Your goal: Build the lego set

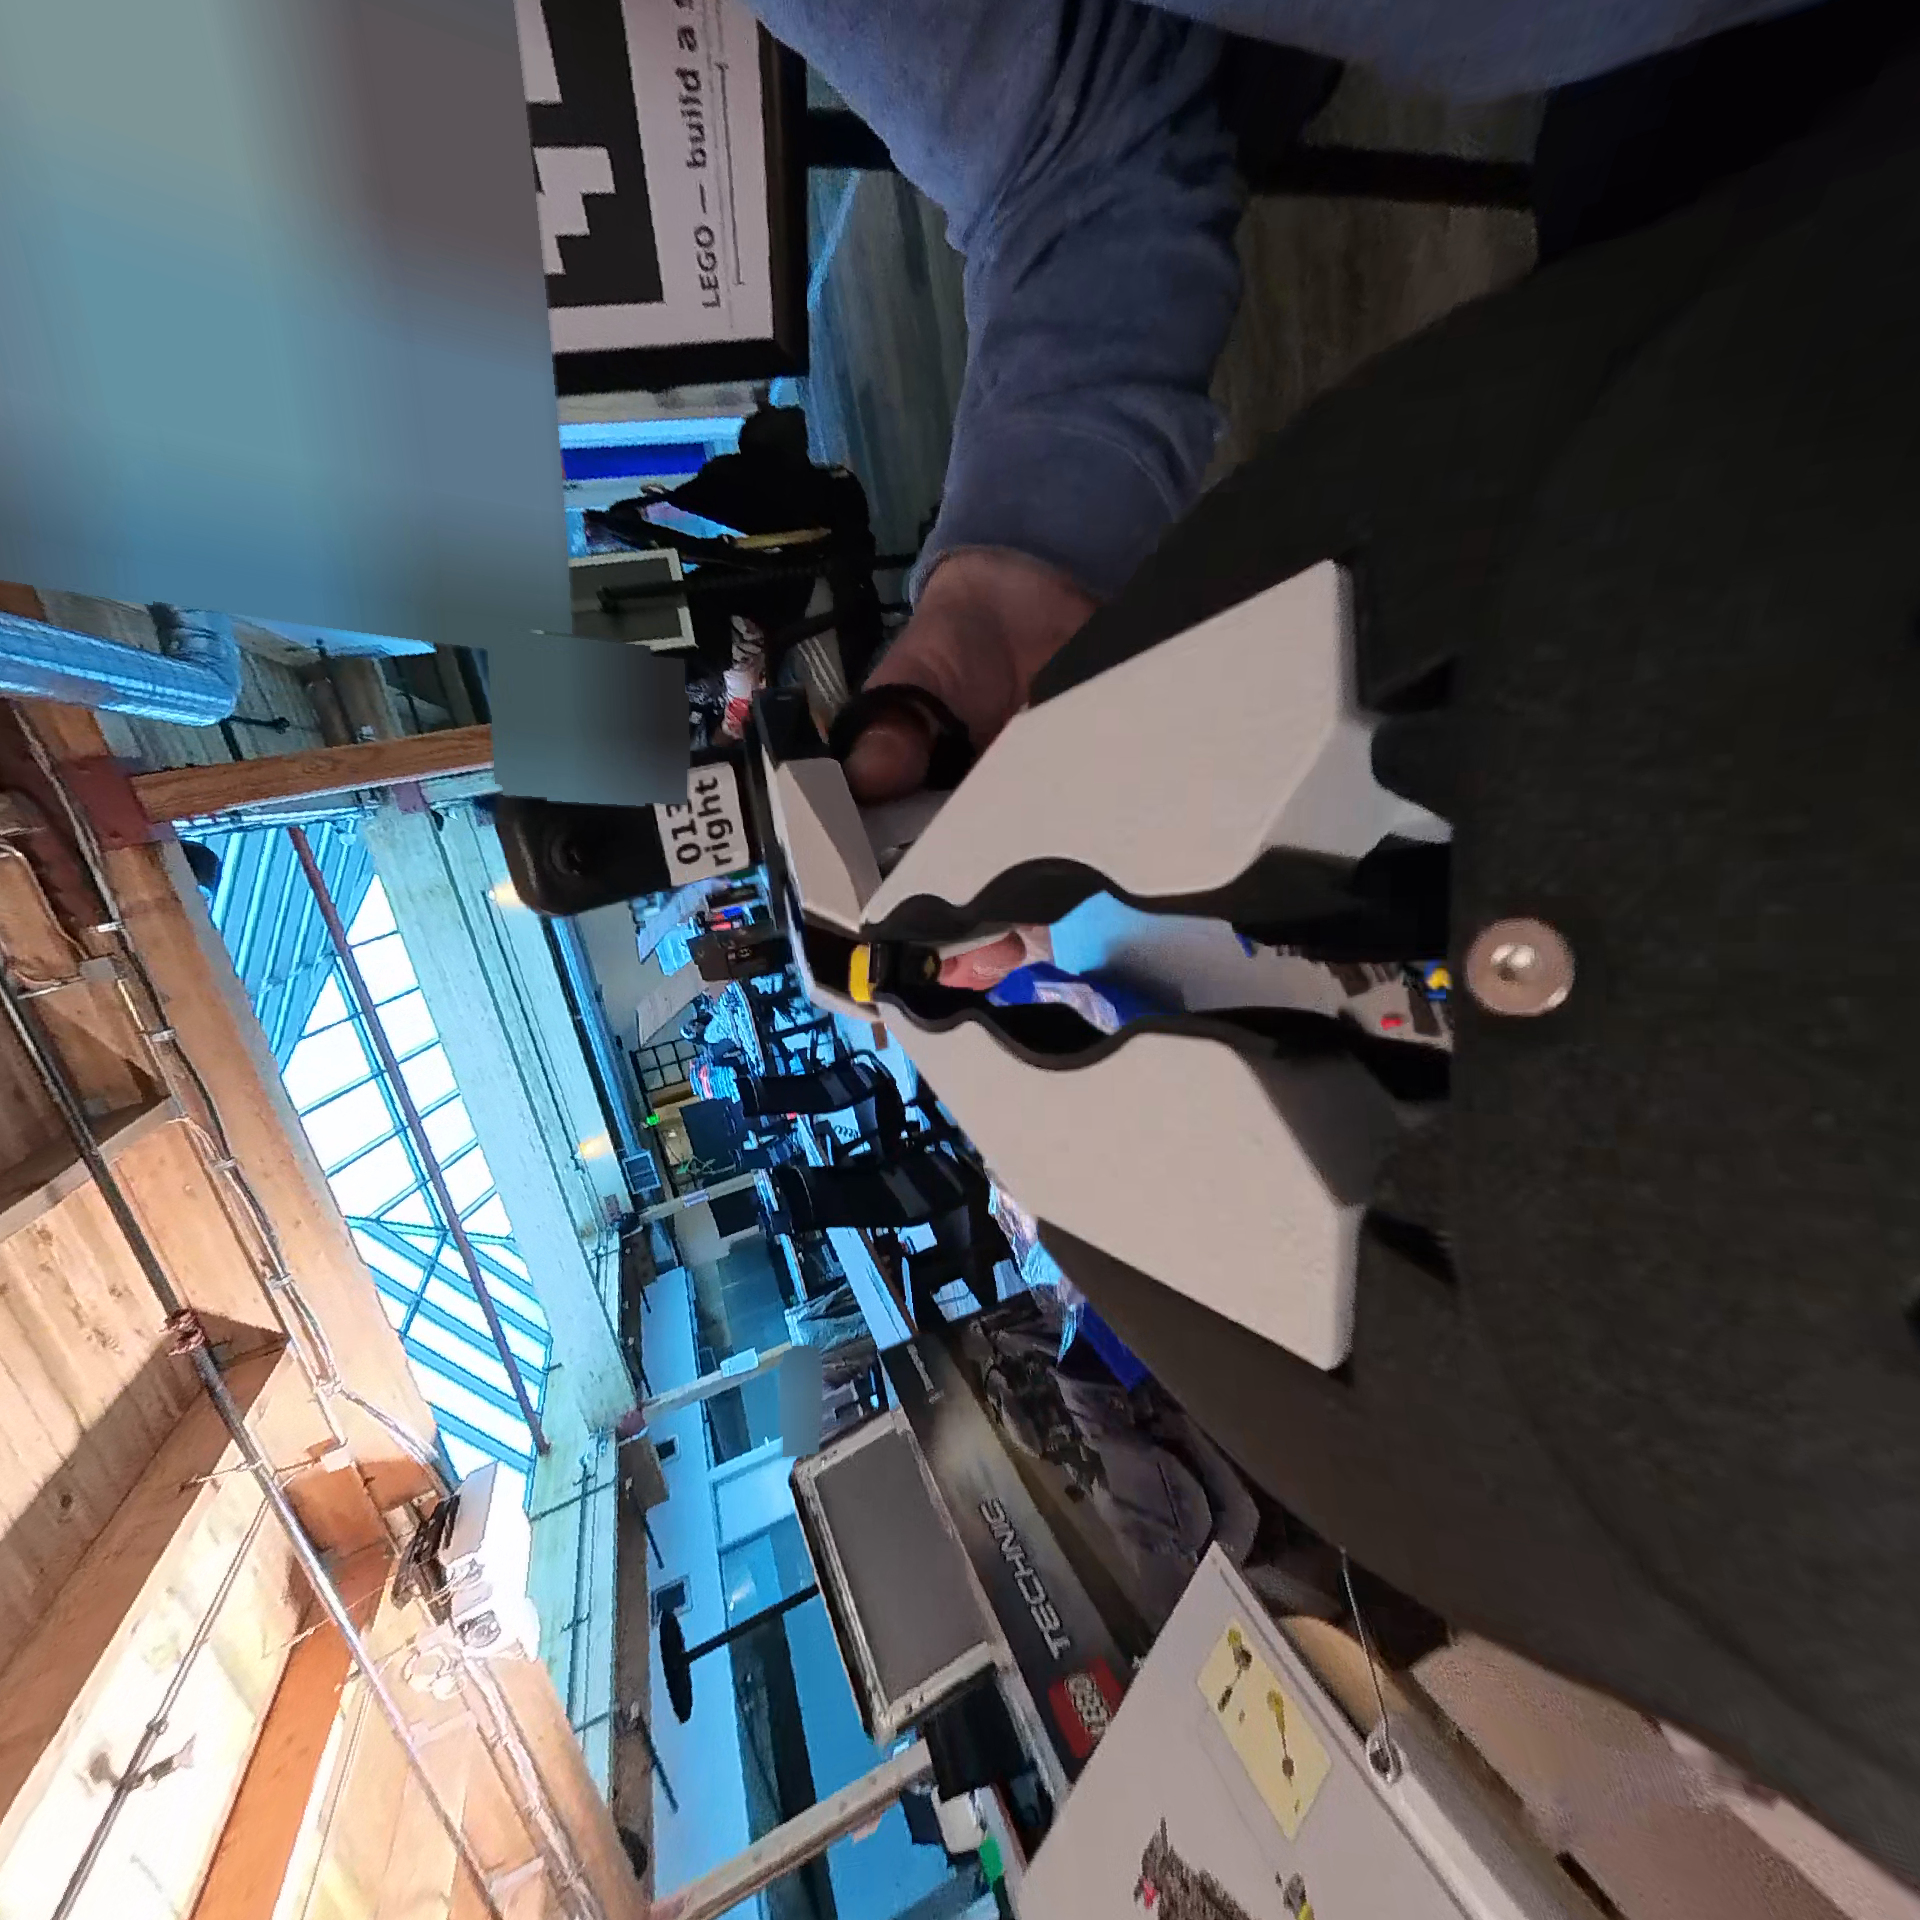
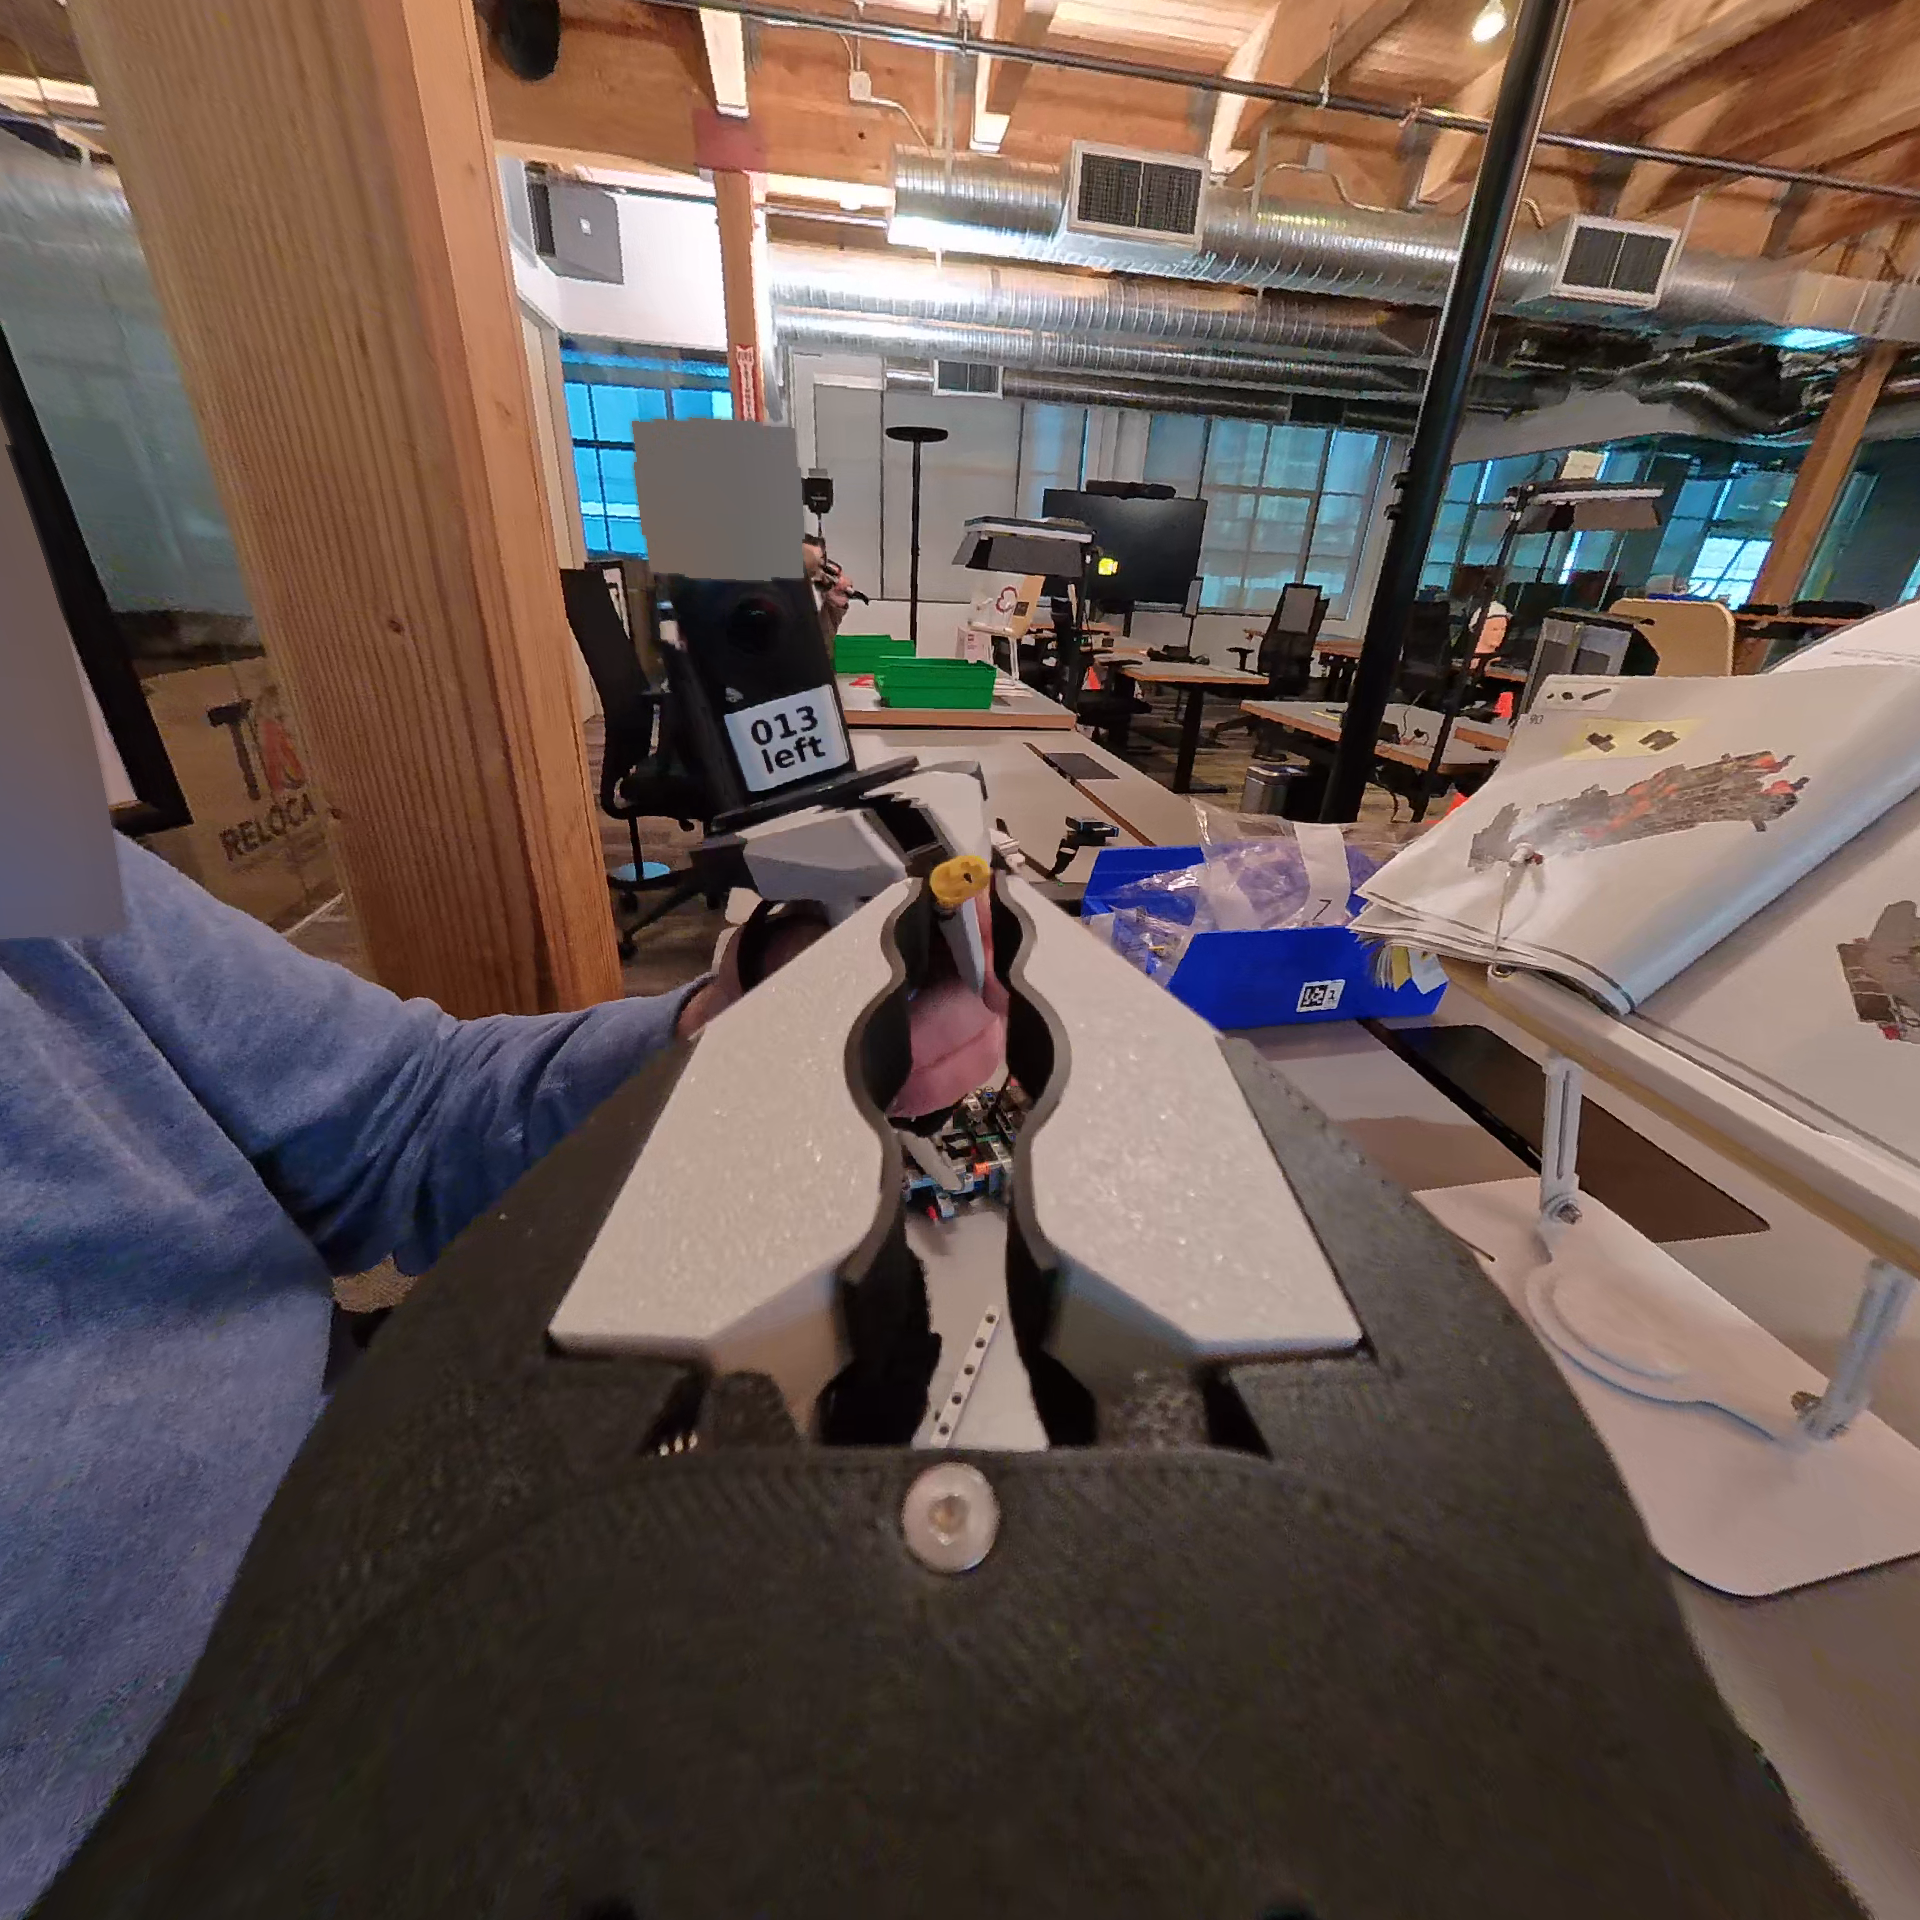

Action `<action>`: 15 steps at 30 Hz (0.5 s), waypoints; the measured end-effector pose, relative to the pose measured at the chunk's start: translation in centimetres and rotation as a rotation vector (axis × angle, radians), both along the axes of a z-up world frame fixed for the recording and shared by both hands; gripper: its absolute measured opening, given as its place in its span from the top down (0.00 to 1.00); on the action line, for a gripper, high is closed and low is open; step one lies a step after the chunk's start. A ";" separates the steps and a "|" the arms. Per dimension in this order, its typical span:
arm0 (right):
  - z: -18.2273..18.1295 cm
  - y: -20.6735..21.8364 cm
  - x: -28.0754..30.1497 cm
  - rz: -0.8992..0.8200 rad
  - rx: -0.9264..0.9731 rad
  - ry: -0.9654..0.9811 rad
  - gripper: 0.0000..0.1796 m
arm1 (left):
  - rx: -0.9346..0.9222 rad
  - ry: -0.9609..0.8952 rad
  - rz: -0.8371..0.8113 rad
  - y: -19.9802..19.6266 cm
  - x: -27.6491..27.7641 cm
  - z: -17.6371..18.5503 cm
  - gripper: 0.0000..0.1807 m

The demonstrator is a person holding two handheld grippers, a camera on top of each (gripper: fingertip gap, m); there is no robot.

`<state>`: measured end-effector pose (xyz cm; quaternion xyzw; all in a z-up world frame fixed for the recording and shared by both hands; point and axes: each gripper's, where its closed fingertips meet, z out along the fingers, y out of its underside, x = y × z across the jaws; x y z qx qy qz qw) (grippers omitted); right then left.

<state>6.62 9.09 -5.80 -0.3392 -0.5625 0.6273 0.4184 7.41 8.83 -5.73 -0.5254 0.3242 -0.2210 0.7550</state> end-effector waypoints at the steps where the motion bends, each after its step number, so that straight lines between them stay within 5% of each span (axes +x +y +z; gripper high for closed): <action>1: 0.1 0.1 0.0 -0.012 0.001 0.004 0.94 | -0.008 -0.021 -0.017 0.0 0.0 0.1 0.97; 15: -0.3 -0.3 -0.2 -0.162 0.242 0.033 0.94 | -0.121 -0.263 -0.282 -0.1 0.0 0.1 0.97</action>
